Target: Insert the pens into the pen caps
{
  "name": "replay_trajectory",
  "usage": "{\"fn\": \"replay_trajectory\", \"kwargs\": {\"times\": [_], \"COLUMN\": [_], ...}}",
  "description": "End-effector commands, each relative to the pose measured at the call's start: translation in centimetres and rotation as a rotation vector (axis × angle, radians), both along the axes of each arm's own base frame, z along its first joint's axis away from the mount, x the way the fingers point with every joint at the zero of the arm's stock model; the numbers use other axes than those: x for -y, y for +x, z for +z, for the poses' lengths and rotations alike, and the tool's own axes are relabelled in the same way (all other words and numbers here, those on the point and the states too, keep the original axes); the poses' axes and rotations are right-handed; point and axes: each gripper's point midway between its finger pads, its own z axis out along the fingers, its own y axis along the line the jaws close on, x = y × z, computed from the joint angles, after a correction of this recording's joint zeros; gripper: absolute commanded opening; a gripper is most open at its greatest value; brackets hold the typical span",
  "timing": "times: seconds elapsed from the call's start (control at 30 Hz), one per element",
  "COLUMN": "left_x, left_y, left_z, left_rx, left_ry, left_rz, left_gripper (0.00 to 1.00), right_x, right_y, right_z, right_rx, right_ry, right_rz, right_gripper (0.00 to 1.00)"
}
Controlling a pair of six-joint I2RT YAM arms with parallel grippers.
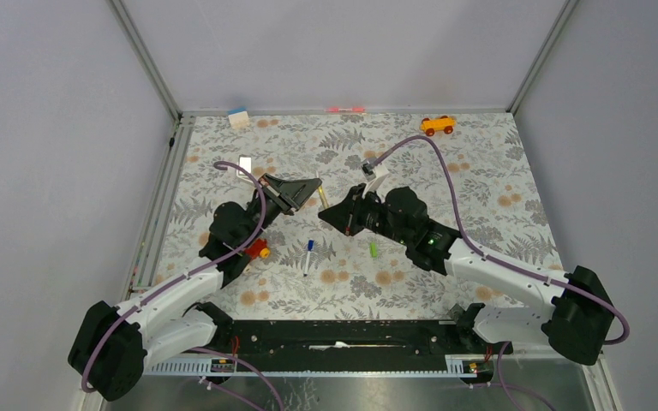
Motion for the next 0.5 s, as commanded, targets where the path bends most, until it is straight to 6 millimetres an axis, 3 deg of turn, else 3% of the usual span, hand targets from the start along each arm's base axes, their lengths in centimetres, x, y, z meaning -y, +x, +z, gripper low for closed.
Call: {"fn": "replay_trajectory", "kwargs": {"times": [0.0, 0.47], "left_x": [0.3, 0.7], "left_y": [-0.8, -0.4], "left_z": [1.2, 0.5], "left_rx": [0.048, 0.005], "left_ry": [-0.035, -0.056], "left_rz": [-0.043, -0.049], "left_gripper": [0.0, 0.0], "right_x": [-0.3, 0.1], "right_y": [1.6, 5.0], "right_z": [4.1, 5.7], "right_rx": [0.059, 0.035], "right_ry": [0.07, 0.094], "right_rz": [-0.076, -0.252], "right_gripper": [0.0, 0.0]}}
